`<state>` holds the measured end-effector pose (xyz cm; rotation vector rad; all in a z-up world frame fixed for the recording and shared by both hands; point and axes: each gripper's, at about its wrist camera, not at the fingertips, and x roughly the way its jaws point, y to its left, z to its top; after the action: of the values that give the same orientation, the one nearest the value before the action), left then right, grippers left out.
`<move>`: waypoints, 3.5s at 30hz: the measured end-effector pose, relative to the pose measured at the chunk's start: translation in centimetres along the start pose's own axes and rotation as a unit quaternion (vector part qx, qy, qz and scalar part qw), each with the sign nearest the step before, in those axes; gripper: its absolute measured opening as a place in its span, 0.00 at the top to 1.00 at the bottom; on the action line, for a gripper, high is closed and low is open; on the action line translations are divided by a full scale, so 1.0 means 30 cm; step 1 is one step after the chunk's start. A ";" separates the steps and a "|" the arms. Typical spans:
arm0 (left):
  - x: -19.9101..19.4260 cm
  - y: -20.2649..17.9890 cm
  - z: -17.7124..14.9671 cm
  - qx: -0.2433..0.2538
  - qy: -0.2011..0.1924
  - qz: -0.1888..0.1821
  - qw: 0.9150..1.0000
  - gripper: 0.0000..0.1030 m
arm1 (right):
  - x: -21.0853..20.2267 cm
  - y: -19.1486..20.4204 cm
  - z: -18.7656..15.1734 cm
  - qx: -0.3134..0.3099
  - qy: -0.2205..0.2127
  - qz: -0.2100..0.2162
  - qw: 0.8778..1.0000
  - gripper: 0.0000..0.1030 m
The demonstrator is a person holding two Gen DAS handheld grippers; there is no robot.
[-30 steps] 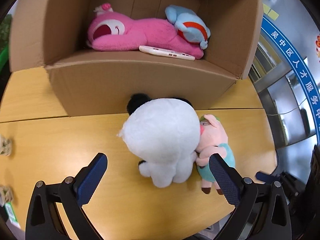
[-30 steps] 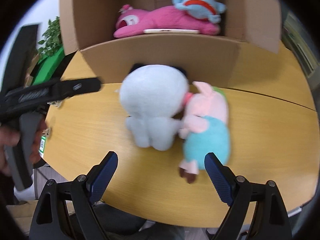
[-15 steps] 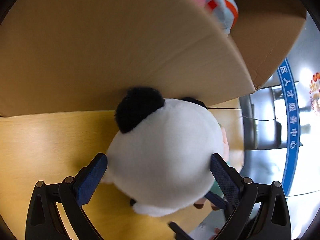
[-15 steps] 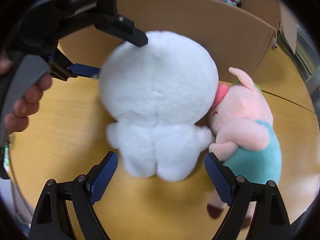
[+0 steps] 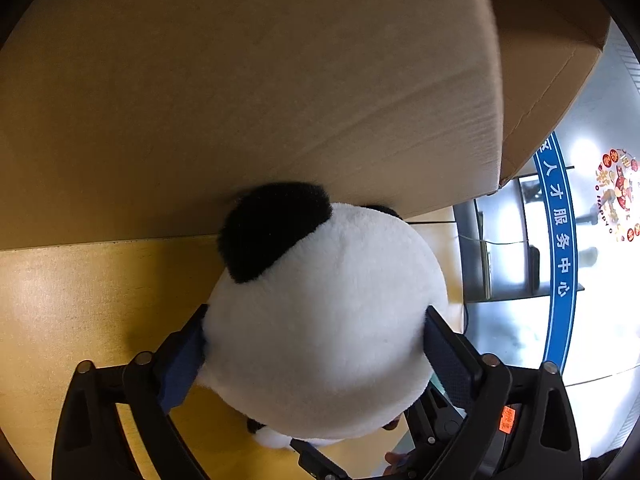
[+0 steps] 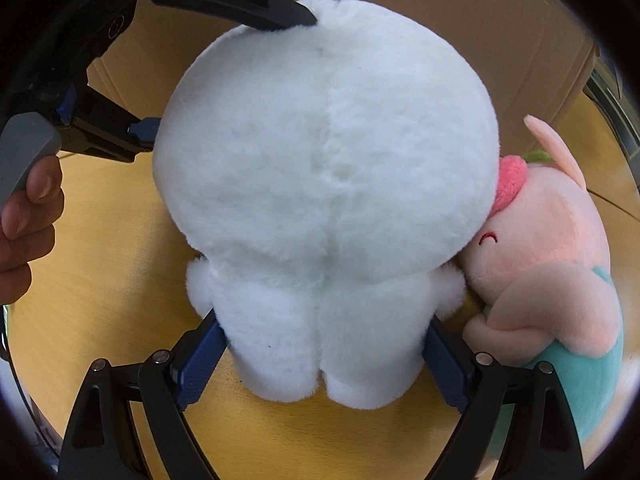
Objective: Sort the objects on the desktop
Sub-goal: 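Close the left tool on the white panda plush while the right tool grips it, then lift the white panda plush with both tools and lower it into the box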
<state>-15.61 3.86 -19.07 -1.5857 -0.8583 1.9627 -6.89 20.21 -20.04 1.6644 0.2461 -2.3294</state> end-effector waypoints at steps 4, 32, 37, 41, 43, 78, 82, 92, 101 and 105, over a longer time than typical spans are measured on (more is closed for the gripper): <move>-0.010 -0.017 -0.013 0.002 -0.013 0.007 1.000 0.15 | -0.007 -0.013 -0.014 -0.005 0.005 0.019 1.000 0.27; -0.209 -0.114 -0.265 -0.122 -0.063 -0.008 0.990 0.05 | -0.411 -0.085 -0.170 -0.077 -0.055 0.160 0.983 0.97; -0.081 0.015 -0.321 -0.163 -0.001 0.023 0.986 0.05 | -0.285 -0.035 -0.183 -0.085 -0.003 0.153 0.985 0.95; -0.069 0.075 -0.359 -0.178 -0.003 0.004 0.984 0.00 | -0.278 -0.013 -0.184 -0.070 -0.003 0.189 0.979 0.42; -0.065 0.083 -0.362 -0.171 -0.002 -0.005 0.985 0.00 | -0.285 -0.019 -0.186 -0.067 -0.011 0.171 0.983 0.27; -0.584 -0.428 -0.071 0.008 -0.166 -0.063 0.984 0.16 | -0.664 0.043 0.171 -0.128 -0.189 0.117 0.966 0.41; -0.667 -0.521 0.127 0.054 -0.196 -0.046 0.978 0.16 | -0.722 0.024 0.388 -0.134 -0.236 0.111 0.956 0.41; -0.578 -0.421 0.648 0.043 -0.216 0.038 0.975 0.16 | -0.447 0.010 0.934 -0.125 -0.169 0.123 0.970 0.41; -0.465 -0.220 0.930 -0.025 -0.220 0.106 0.969 0.14 | -0.176 0.011 1.267 -0.083 -0.101 0.106 0.986 0.41; -0.421 -0.138 1.034 -0.057 -0.221 0.137 0.964 0.12 | -0.111 0.036 1.299 -0.062 -0.075 0.101 0.990 0.34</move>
<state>-43.19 -7.55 -3.30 -1.4072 -0.9729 2.5689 -40.60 8.29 -4.15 1.3813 0.1785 -2.2256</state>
